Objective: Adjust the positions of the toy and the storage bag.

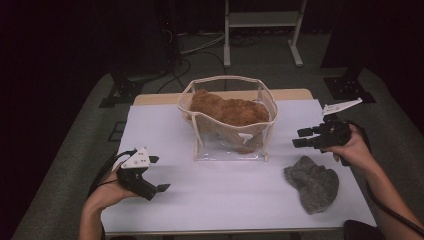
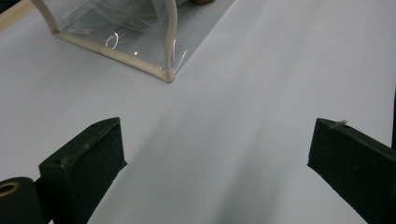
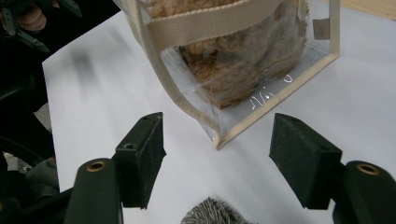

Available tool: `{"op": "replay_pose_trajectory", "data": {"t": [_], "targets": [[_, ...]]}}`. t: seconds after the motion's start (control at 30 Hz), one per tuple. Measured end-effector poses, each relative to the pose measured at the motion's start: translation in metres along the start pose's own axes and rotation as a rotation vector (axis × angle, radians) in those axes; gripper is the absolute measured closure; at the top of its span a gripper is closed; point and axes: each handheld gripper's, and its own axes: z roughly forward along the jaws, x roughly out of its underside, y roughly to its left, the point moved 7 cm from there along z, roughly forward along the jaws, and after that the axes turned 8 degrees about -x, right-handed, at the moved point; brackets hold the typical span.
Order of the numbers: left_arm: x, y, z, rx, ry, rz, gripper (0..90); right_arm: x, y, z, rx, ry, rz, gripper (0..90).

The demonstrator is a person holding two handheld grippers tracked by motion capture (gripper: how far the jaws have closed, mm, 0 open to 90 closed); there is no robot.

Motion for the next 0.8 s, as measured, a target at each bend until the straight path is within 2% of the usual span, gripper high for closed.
{"op": "replay_pose_trajectory", "data": {"t": [0.17,0.5,0.8], "targets": [[0.000,0.000,0.000,0.002,-0.001,-0.003,2.9,0.009,0.000,0.004,-0.009,-0.018,0.014,33.7],[-0.001,-0.001,-0.001,0.002,-0.006,0.003,2.9,0.028,0.000,0.010,-0.017,-0.007,0.038,32.8],[-0.001,-0.003,0.002,0.010,0.010,0.008,3.0,0.039,0.000,0.011,-0.032,-0.016,0.052,32.7]]}}
